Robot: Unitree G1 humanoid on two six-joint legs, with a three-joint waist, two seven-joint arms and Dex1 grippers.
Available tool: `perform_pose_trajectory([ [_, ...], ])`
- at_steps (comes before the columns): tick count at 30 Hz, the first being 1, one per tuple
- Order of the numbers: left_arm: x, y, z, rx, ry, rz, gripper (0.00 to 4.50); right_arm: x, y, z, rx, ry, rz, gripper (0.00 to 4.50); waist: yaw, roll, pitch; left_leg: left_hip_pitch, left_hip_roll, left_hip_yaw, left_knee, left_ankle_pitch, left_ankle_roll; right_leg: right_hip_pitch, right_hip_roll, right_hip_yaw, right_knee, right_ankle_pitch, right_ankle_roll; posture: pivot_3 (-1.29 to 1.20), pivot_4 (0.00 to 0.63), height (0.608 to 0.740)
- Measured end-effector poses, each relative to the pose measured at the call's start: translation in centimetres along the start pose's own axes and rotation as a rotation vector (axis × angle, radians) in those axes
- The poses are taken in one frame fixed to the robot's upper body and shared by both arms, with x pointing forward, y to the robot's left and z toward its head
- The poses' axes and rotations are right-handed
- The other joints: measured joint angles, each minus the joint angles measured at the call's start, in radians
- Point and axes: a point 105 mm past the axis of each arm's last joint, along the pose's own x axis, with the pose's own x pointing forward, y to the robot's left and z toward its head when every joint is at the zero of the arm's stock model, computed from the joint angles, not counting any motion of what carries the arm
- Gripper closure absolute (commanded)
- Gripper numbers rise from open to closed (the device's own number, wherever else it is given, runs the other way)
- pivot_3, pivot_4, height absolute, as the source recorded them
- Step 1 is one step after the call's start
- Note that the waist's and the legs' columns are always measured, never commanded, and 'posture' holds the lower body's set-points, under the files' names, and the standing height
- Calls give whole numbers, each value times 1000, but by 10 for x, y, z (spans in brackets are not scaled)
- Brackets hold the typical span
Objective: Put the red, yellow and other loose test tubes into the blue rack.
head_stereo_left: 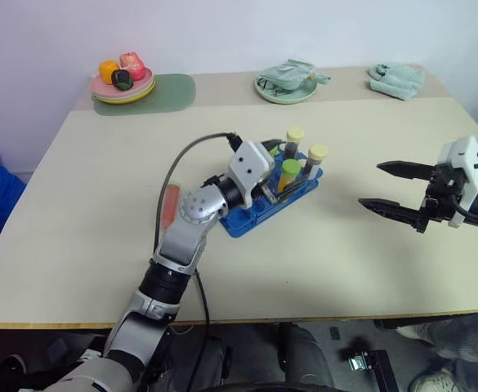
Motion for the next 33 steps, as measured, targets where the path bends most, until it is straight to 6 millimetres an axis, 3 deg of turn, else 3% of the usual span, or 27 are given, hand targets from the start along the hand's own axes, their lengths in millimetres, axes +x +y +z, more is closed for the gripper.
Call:
perform_pose_trajectory([
  [7,-7,50,25,76,23,108,55,1,-5,-1,0,-7,-5,0,-2,0,0,0,0,0,0,0,0,-1,1,0,0,0,0,0,150,740],
  [12,-32,96,48,42,86,212,55,2,-9,-2,0,-17,-9,0,-4,0,0,0,1,0,-1,0,0,-2,2,0,0,0,0,0,150,740],
  [15,-64,113,35,-7,247,254,55,4,-8,0,-9,-21,9,0,-8,0,0,0,1,0,-1,0,0,-3,2,1,0,0,0,0,150,740],
  [19,-110,121,7,-168,472,321,55,5,-9,-4,-11,-14,25,0,-8,-1,1,-1,1,-1,-1,0,0,-3,3,1,1,0,0,0,150,740],
  [27,-171,128,1,-360,793,493,55,0,-8,-7,-33,24,99,0,-6,-1,1,-1,1,-4,-1,0,-1,-4,3,1,4,0,0,0,150,740],
  [33,-196,125,-18,-497,986,556,55,2,-7,-7,-36,25,130,0,-11,0,1,-1,1,-5,-2,0,-1,-4,3,1,5,0,0,0,150,740],
])
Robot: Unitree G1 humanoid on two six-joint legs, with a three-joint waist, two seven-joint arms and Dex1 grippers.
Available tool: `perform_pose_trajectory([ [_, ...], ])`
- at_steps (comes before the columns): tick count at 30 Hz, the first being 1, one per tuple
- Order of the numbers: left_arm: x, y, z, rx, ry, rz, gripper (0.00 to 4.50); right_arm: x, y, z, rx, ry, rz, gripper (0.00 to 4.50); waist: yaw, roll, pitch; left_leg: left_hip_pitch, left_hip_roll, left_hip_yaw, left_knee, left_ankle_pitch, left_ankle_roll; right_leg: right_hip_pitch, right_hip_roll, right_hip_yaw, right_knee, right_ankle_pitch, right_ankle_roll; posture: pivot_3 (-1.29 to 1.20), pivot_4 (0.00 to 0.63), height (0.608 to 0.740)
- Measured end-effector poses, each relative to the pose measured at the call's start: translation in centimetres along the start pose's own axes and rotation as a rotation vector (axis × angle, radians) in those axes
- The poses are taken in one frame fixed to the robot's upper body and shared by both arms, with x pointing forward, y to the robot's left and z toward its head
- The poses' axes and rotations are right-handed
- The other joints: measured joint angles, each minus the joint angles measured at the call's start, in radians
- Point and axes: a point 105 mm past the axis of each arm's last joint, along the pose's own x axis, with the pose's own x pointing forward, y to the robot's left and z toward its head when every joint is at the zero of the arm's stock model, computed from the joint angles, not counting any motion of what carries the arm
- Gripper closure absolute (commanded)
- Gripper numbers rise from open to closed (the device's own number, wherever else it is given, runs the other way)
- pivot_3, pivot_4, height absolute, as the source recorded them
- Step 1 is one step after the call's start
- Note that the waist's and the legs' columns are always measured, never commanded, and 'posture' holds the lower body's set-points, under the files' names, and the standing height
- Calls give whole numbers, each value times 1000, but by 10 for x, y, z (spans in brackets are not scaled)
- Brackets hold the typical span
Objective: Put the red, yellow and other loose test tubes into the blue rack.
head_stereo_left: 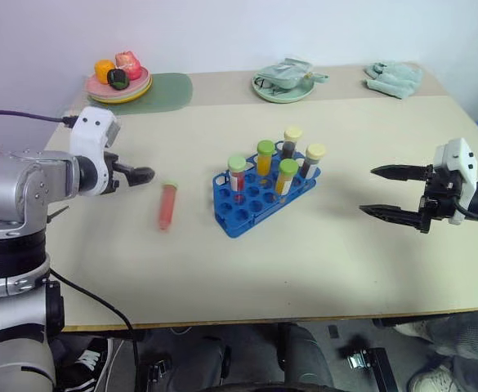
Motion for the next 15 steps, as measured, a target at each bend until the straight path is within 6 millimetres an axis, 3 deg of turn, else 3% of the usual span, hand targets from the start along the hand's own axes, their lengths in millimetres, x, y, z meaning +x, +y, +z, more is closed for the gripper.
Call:
perform_pose_trajectory([
  [5,19,12,-16,-159,126,-28,55,2,0,1,-3,-1,6,0,-1,0,0,0,0,0,0,0,0,0,0,0,0,0,0,0,150,740],
  [15,35,2,-16,-261,328,-122,55,3,1,-2,6,3,1,0,-12,0,0,-1,-1,-1,0,0,-1,-2,0,0,1,0,0,0,150,740],
])
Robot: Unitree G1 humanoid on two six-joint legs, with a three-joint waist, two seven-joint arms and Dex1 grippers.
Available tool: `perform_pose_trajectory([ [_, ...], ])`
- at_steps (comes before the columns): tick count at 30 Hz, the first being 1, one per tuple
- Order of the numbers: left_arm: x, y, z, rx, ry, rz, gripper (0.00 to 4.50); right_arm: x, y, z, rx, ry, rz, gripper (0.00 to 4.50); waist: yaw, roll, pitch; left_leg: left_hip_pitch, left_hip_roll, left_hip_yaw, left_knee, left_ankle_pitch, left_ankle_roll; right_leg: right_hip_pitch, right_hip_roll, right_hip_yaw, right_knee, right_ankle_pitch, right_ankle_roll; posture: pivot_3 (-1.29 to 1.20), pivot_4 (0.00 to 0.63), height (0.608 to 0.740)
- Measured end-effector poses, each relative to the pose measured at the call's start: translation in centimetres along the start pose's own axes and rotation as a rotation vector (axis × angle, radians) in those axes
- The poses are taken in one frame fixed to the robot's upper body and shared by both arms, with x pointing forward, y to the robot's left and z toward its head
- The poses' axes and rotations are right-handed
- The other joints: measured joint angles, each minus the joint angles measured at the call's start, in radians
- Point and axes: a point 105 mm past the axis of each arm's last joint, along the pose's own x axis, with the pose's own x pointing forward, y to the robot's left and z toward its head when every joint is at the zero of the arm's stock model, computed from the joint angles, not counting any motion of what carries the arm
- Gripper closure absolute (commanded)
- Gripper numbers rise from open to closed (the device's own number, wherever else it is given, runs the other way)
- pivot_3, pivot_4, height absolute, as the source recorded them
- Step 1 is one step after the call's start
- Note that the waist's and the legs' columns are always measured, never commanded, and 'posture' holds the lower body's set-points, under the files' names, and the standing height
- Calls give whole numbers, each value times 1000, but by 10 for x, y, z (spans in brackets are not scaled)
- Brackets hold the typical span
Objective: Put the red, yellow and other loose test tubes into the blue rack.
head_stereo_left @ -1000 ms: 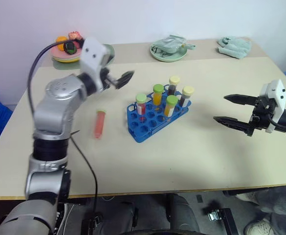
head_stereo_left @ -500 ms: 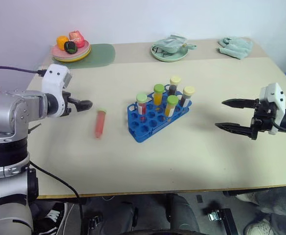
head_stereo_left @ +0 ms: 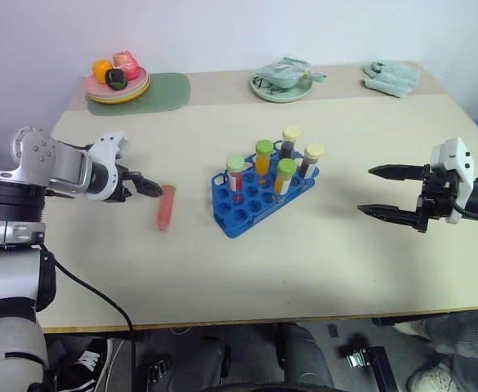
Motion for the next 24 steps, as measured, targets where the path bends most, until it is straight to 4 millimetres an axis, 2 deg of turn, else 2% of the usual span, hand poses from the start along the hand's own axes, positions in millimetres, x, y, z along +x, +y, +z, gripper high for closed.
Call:
perform_pose_trajectory([
  [10,22,-15,-8,-9,108,-9,55,1,1,-6,17,2,-10,0,-8,0,0,0,0,1,0,0,0,-1,0,0,1,0,0,0,150,740],
  [16,28,-9,-14,-29,128,36,55,1,1,-6,13,-1,-11,0,-8,0,0,0,0,1,0,0,0,-1,0,0,1,0,0,0,150,740],
  [21,34,-12,-13,-54,128,35,55,1,1,-6,13,-1,-11,0,-5,1,0,0,-1,1,1,0,0,-1,0,1,1,0,0,0,150,740],
  [24,37,-14,-11,-57,120,49,869,1,2,-6,13,-1,-10,0,-2,1,0,1,-1,1,1,0,-1,0,-1,1,2,0,0,0,150,740],
])
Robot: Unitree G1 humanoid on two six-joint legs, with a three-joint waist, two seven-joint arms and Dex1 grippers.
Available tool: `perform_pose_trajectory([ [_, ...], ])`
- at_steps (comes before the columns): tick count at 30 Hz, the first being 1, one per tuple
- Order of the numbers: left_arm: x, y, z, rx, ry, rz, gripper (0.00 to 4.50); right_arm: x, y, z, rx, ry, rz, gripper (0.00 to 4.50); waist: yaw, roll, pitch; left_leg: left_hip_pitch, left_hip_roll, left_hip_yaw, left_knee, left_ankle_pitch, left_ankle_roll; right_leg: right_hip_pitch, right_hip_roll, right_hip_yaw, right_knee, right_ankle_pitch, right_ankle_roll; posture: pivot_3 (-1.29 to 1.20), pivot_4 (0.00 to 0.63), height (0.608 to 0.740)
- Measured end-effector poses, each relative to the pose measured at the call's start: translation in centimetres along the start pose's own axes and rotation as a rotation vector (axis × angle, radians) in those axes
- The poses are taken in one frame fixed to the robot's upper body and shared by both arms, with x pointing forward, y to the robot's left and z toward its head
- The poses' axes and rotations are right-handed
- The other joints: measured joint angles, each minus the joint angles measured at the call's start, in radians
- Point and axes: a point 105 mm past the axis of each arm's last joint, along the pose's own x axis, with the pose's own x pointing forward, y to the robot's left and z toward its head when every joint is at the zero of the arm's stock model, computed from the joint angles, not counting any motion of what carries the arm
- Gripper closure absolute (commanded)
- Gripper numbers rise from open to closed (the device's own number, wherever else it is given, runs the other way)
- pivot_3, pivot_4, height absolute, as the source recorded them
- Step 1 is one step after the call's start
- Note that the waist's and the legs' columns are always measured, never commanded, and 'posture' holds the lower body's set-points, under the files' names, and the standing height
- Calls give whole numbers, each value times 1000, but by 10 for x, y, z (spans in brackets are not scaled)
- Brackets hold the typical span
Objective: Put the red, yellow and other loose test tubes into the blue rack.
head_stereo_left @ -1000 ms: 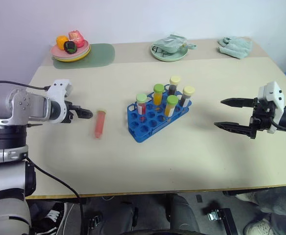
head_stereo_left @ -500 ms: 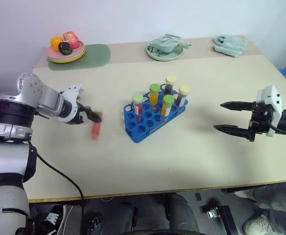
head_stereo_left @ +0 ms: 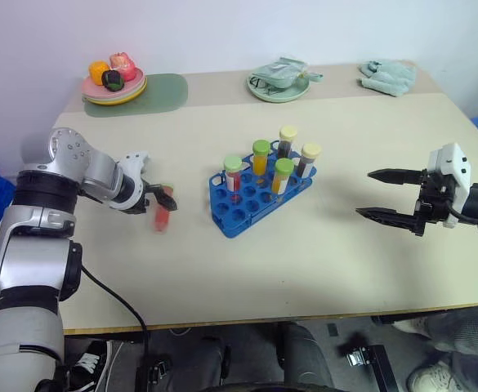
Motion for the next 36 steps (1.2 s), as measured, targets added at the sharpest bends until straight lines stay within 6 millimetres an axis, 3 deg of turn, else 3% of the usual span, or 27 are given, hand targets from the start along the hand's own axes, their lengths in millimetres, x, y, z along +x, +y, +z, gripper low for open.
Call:
perform_pose_trajectory([
  [6,4,-1,-1,-35,-8,-8,3743,0,1,1,-7,1,7,0,-4,0,0,0,0,0,0,0,0,-1,0,0,0,0,0,0,150,740],
  [12,5,3,3,-36,-89,50,3755,1,1,2,-11,0,7,0,-3,0,0,1,1,0,0,0,-1,0,0,0,2,0,0,0,150,740],
  [16,-10,10,25,4,-330,166,3755,1,1,2,-12,0,6,0,-3,0,0,1,2,1,0,1,-2,-1,0,1,2,0,0,0,150,740],
  [18,-24,4,41,47,-534,157,3755,1,1,2,-12,1,4,0,-3,0,0,0,2,1,0,0,-2,-2,0,1,2,0,0,0,150,740],
  [22,-63,-27,60,242,-952,17,3755,1,0,3,-11,2,-2,0,-2,0,0,-2,2,4,0,0,-1,-3,-1,1,1,0,0,0,150,740],
  [26,-84,-68,52,519,-1173,-156,3755,1,0,3,-6,3,-8,0,0,0,0,-2,2,7,0,0,-1,-2,-1,1,0,0,0,0,150,740],
  [31,-76,-108,25,864,-1225,-337,3755,2,-3,9,-22,-8,-16,0,-2,0,0,-2,2,8,0,0,-1,-2,-1,1,-3,0,0,0,150,740],
  [36,-73,-144,8,1015,-1299,-506,3755,2,-4,11,-27,-12,-17,0,0,0,0,-2,2,9,0,0,1,-2,-1,1,-5,0,0,0,150,740],
])
